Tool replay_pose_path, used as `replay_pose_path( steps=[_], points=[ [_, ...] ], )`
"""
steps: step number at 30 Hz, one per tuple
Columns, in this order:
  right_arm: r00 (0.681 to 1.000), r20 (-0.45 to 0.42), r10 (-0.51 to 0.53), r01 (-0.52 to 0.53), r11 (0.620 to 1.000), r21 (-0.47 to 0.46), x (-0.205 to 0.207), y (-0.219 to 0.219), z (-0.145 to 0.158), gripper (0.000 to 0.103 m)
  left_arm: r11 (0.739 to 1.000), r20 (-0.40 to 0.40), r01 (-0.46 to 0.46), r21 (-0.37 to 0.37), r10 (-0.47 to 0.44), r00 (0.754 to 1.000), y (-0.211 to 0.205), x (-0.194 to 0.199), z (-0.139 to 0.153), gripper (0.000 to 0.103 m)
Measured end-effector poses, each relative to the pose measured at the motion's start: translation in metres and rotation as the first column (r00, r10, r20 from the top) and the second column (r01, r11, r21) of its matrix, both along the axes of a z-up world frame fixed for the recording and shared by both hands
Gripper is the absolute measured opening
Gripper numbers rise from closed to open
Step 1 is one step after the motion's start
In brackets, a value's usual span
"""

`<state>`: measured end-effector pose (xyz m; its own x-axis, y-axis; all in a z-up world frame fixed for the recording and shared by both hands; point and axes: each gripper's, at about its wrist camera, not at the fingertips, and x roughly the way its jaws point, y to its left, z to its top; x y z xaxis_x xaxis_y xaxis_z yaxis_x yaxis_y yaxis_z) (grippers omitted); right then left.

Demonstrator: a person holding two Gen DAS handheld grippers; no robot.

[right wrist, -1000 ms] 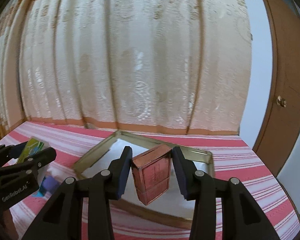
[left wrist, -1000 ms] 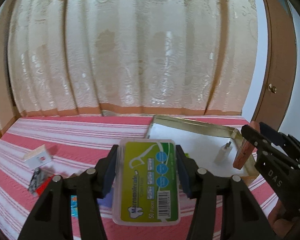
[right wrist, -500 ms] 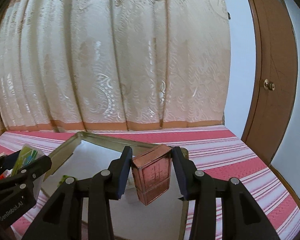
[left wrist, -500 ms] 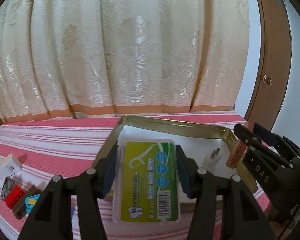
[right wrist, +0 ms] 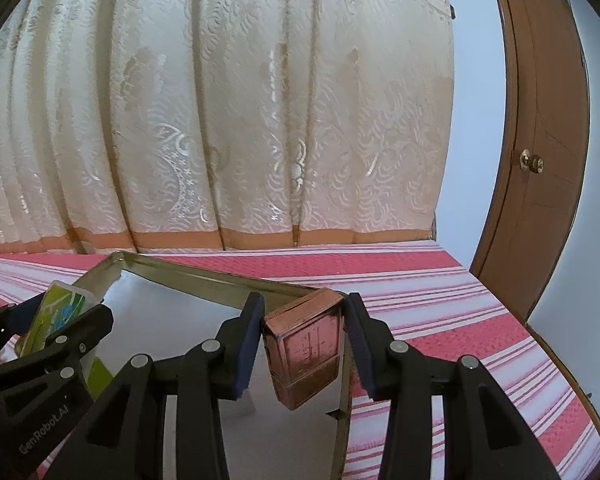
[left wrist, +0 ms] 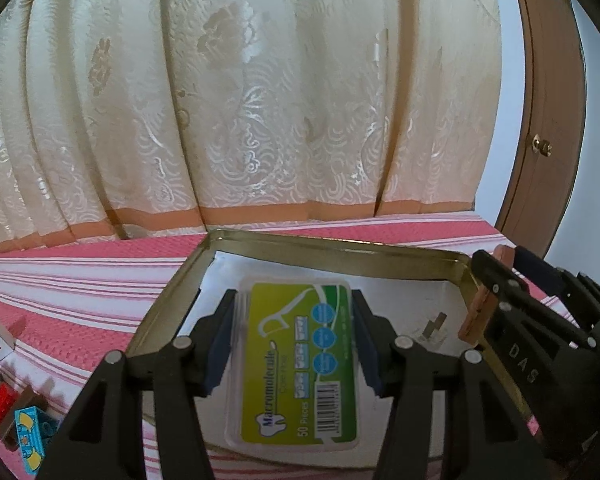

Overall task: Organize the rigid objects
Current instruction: 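Carry the floss box and copper case over the gold tray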

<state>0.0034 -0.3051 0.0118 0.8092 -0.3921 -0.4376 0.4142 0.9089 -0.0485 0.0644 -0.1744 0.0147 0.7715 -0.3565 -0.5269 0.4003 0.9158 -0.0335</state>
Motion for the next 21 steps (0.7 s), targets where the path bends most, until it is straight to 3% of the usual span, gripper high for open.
replay_pose_path(
  steps=[13,21],
  points=[
    [0.999,-0.048,0.012,-0.008,0.997,0.075,0.012,-0.014,-0.015,0.044,0.999,-0.023,-0.013,0.043,0.014,1.000,-0.005,0.010,-0.016,0.054],
    [0.999,-0.049,0.018,-0.016,0.998,0.058,0.012,-0.009,-0.017,0.045,0.997,-0.009,-0.022,0.080,0.023,1.000,-0.007,0.010,-0.019,0.054]
  ],
)
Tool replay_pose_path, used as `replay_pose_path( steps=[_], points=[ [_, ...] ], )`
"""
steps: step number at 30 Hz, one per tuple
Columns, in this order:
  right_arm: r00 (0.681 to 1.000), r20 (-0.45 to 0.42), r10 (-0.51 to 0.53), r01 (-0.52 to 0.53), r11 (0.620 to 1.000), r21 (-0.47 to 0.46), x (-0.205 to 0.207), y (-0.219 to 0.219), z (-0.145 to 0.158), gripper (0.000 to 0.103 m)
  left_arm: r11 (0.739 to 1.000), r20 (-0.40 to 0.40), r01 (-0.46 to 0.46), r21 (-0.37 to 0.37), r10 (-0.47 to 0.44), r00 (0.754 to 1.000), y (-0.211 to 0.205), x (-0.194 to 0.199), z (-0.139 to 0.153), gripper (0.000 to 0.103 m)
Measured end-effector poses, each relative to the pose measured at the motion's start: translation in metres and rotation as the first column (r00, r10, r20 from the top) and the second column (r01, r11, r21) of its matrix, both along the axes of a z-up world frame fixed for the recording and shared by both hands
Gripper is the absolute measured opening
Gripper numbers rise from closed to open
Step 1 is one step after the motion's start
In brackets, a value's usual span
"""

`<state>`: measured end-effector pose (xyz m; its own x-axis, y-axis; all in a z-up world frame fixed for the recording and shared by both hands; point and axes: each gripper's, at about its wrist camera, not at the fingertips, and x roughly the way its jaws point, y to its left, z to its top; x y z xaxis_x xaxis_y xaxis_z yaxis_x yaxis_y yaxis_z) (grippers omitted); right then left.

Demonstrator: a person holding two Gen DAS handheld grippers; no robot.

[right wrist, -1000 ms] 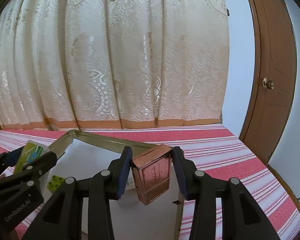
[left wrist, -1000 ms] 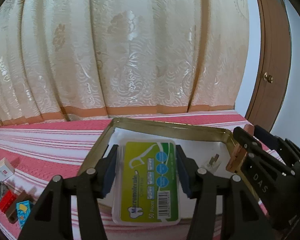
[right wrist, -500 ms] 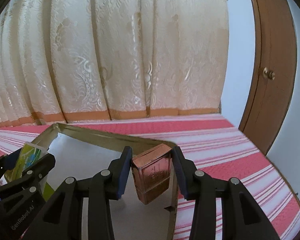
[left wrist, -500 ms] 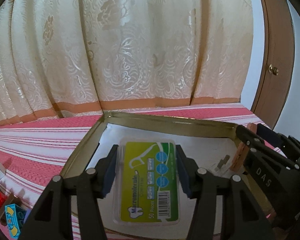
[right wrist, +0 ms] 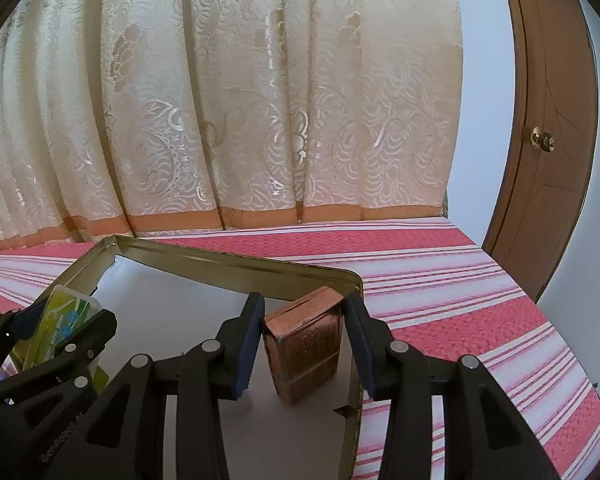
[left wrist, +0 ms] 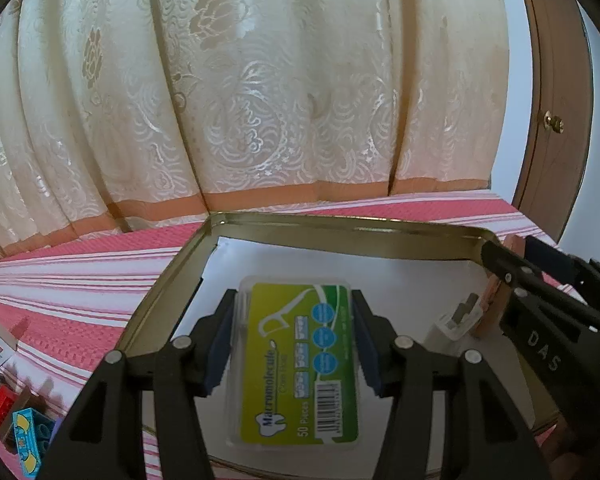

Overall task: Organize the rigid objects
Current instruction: 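Carry the floss box and copper case over the gold tray, then release the copper case and floss box into the tray, withdraw both tools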

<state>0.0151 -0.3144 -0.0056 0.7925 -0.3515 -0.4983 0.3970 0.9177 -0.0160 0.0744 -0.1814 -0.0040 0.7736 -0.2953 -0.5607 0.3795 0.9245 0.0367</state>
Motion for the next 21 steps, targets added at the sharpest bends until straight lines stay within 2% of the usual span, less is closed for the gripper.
replay_pose_path(
  steps=[5,8,10,12,14,16,21],
  points=[
    [1.000,0.017,0.015,-0.016,1.000,0.017,-0.002,0.001,0.000,0.045,0.999,-0.009,-0.026,0.042,0.026,1.000,0.000,0.004,-0.008,0.055],
    [1.000,0.016,0.023,-0.023,1.000,0.012,-0.002,0.005,0.000,0.046,0.999,-0.007,-0.032,0.037,0.033,0.999,0.003,0.005,-0.007,0.057],
    [0.999,0.028,0.023,-0.023,1.000,0.010,-0.005,0.007,0.002,0.053,0.999,0.010,-0.041,0.035,0.041,0.999,0.006,0.003,-0.005,0.072],
    [0.998,0.056,0.020,-0.021,1.000,0.018,-0.009,0.006,0.005,0.084,0.998,0.031,-0.059,0.030,0.058,0.998,0.010,0.000,-0.003,0.103],
    [0.994,0.107,0.011,-0.013,1.000,0.021,-0.017,0.006,0.009,0.090,0.998,0.066,-0.068,0.017,0.066,0.996,0.014,-0.006,0.000,0.103],
    [0.989,0.145,0.006,-0.009,1.000,0.015,-0.022,0.006,0.013,0.091,0.998,0.079,-0.054,0.016,0.053,0.995,0.014,-0.009,0.002,0.103],
    [0.990,0.141,-0.008,0.005,1.000,0.022,-0.021,0.005,0.011,0.091,0.998,0.083,-0.051,0.028,0.048,0.995,0.015,-0.012,0.003,0.103]
  ],
)
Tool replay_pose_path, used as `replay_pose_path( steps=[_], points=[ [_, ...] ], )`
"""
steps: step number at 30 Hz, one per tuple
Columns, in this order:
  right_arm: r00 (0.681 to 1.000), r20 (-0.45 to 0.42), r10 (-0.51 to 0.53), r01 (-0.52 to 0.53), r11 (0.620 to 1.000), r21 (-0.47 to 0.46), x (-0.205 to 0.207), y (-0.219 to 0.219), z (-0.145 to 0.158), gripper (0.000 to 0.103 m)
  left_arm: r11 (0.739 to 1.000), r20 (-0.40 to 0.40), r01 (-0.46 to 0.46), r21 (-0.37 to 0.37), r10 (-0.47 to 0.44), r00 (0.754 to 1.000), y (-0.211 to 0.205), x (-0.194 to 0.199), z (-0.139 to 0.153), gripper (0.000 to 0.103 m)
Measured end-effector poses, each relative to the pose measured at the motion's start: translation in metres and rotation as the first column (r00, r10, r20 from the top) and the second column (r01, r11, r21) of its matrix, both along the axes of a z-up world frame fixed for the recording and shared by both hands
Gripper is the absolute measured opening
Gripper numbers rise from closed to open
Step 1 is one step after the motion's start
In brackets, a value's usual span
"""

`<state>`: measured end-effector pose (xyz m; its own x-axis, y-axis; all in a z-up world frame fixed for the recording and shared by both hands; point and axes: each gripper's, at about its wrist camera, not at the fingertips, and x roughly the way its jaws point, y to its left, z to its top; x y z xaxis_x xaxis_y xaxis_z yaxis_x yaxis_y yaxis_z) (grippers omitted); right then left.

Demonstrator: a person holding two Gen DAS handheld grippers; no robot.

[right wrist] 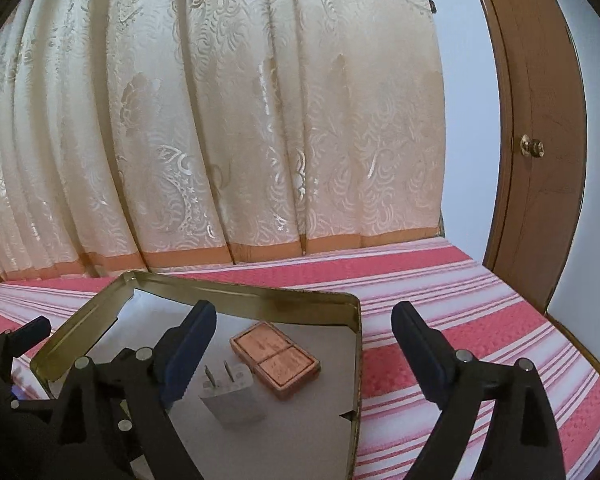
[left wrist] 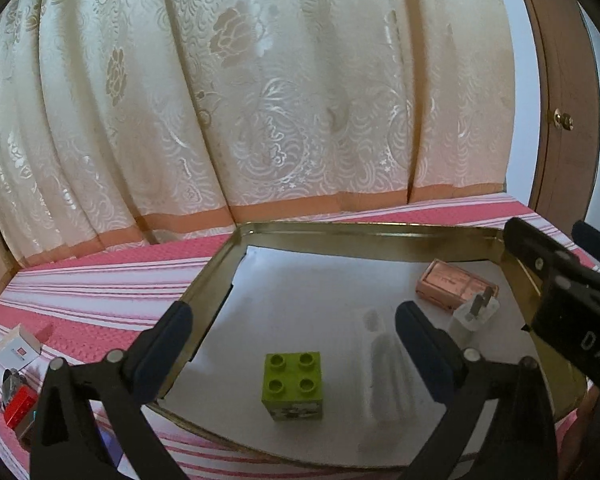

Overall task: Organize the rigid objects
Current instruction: 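Release the copper case and floss box into the tray, withdraw both tools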

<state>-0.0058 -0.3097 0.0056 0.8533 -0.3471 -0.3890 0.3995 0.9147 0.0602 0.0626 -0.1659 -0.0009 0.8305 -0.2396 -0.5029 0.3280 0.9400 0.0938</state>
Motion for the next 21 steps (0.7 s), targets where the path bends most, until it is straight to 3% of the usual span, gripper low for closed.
replay_pose_path(
  steps=[21],
  points=[
    [0.994,0.089,-0.059,0.058,0.998,0.018,-0.019,0.003,0.002,0.091,0.997,0.041,-0.073,-0.012,0.073,0.996,0.041,-0.010,0.001,0.103]
  ],
)
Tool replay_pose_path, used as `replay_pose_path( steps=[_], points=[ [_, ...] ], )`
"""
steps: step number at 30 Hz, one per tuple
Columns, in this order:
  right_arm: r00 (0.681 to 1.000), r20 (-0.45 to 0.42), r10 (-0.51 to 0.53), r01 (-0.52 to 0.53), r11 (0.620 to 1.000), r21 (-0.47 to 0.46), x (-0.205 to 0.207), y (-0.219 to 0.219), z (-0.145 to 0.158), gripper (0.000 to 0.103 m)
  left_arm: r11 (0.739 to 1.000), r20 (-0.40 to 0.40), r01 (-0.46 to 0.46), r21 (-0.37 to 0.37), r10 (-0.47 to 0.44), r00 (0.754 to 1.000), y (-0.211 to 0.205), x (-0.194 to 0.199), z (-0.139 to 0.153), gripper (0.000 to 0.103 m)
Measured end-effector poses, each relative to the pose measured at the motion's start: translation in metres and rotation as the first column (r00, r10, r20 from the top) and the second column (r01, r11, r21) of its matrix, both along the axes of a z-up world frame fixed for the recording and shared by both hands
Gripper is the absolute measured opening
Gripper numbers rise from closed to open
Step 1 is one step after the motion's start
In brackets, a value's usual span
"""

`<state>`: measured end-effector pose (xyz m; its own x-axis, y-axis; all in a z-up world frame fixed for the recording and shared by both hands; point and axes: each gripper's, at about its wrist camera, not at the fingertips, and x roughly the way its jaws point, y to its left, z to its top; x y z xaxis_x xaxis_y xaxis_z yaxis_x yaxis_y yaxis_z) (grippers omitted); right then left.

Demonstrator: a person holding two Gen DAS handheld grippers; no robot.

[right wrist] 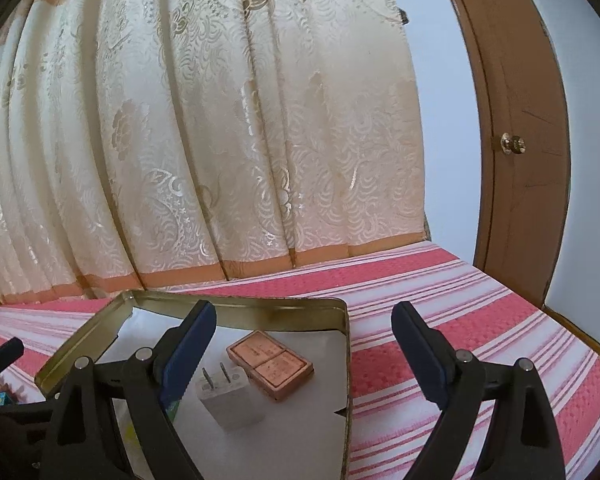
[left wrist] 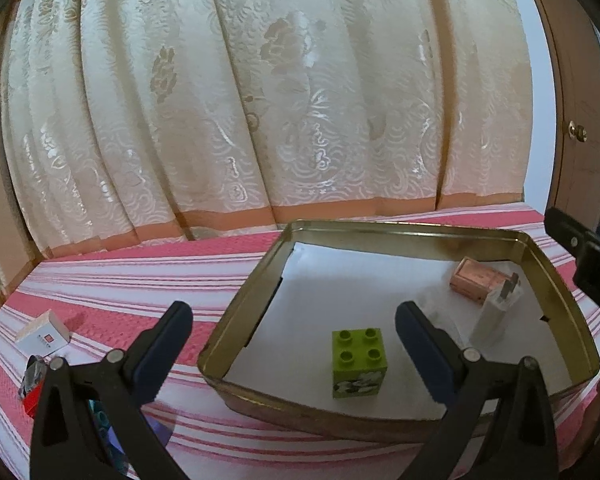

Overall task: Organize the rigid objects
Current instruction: 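Release the copper case and floss box into the tray, withdraw both tools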

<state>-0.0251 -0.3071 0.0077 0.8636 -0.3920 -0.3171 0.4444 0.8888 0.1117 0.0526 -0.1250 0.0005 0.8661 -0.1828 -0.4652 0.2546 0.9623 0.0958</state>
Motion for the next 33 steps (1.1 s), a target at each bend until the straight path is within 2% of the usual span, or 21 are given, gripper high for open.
replay_pose_path(
  steps=[7,17,33],
  points=[
    [0.998,0.056,-0.036,0.036,0.999,0.006,-0.011,0.008,0.000,0.091,1.000,0.009,-0.003,-0.001,0.003,1.000,0.010,-0.007,0.001,0.103],
    [0.999,0.045,-0.017,0.019,0.999,-0.047,-0.021,0.034,0.001,0.091,1.000,0.041,-0.006,0.012,0.006,0.999,0.030,-0.020,0.005,0.103],
    [0.998,0.049,0.050,-0.050,0.999,0.005,-0.029,0.074,-0.002,0.091,0.999,0.053,-0.034,0.003,0.034,0.998,0.067,-0.027,0.006,0.103]
  ],
)
